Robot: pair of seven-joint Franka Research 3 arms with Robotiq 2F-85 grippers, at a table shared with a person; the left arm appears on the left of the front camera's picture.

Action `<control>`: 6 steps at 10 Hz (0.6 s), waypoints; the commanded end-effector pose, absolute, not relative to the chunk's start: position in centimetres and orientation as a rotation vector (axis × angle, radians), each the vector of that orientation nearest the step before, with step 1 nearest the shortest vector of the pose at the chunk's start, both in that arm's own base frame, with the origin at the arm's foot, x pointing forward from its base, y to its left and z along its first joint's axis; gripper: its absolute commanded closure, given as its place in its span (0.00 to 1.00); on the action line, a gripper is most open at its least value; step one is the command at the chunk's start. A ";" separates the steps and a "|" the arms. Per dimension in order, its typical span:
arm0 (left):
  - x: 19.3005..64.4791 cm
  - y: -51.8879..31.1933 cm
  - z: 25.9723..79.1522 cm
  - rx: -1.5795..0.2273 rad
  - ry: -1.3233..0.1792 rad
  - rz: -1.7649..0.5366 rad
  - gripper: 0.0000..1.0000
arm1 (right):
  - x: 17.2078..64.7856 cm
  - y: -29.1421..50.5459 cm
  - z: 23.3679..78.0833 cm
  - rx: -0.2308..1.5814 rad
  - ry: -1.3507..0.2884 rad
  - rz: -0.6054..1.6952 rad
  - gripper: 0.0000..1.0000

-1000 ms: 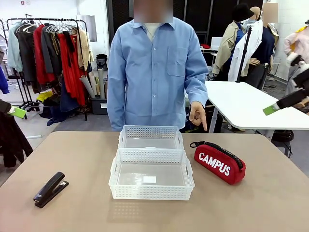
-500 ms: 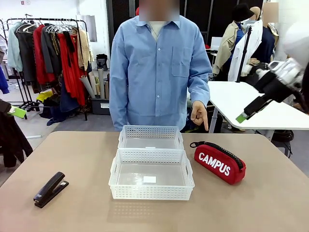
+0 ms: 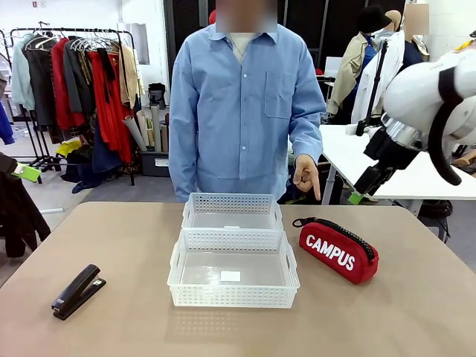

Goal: Distribute items into two baskets.
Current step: Pick up the Pencil pouch that the person points to.

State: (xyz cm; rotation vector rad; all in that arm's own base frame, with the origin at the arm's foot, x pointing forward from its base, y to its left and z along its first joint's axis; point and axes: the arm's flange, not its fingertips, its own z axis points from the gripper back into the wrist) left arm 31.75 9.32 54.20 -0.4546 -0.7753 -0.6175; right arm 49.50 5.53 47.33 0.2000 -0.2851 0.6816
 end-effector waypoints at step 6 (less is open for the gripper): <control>31.8 9.4 54.2 -0.468 -0.787 -0.625 0.00 | 53.7 8.1 43.6 0.068 -0.143 0.714 0.00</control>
